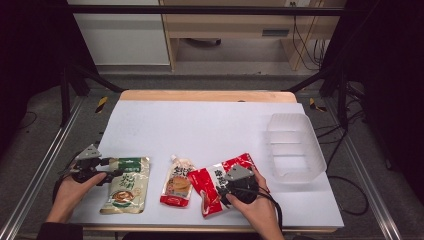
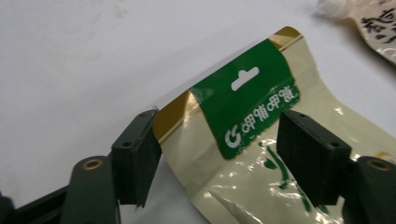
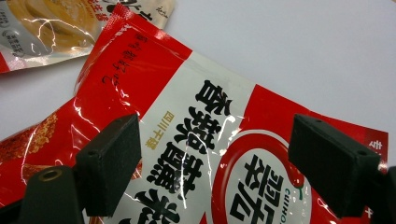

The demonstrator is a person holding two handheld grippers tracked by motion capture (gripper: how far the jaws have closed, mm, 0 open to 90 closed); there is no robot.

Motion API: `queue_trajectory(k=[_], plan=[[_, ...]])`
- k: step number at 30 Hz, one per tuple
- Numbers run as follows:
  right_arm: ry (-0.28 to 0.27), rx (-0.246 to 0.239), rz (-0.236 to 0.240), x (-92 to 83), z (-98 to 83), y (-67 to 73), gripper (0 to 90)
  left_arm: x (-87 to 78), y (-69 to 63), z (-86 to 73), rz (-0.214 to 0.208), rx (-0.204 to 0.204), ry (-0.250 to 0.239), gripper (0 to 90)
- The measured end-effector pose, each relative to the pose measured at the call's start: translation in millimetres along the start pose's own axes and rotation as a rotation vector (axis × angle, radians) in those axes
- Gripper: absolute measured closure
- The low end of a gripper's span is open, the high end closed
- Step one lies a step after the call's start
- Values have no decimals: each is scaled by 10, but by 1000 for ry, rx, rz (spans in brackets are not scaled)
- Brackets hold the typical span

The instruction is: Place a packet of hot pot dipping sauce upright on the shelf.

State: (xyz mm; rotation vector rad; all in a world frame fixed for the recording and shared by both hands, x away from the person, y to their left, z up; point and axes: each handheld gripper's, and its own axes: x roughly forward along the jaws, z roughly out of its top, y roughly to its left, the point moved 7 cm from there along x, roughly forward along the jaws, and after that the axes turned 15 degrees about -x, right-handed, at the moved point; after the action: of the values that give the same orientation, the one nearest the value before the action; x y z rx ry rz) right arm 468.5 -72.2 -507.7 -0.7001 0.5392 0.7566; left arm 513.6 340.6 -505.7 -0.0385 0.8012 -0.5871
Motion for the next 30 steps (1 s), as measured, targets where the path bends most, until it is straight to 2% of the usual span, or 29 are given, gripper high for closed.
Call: queue_trajectory(k=[2,4,5,8,11,14,16,19,22,24,25,26,30], plan=[[6,-1,3,5,-3,0,177,-93,-76,-44,-22,13,3,344],[6,0,3,6,-1,1,177,-121,-100,-62,-26,20,5,360],[5,-1,5,8,1,2,176,-150,-134,-100,-35,34,22,360],[4,-1,10,12,4,10,174,-168,-158,-169,-47,61,60,376],[12,-2,11,13,-7,4,173,-160,-148,-182,-64,64,59,396],[15,0,10,19,-15,-2,171,-101,-100,-181,-57,72,58,422],[16,4,8,24,-14,-6,171,-76,-47,-156,-27,74,47,459],[21,2,11,29,-17,-4,169,-56,-18,-129,-12,66,34,501],[25,5,13,38,-15,4,167,0,-1,-107,30,87,52,575],[25,5,12,41,-15,4,166,6,6,-102,30,87,52,603],[26,7,12,45,-18,2,165,2,19,-96,32,79,47,694],[24,11,14,48,-17,2,164,-10,39,-93,29,68,45,733],[26,12,13,53,-19,-9,163,-14,48,-125,4,66,67,812]])
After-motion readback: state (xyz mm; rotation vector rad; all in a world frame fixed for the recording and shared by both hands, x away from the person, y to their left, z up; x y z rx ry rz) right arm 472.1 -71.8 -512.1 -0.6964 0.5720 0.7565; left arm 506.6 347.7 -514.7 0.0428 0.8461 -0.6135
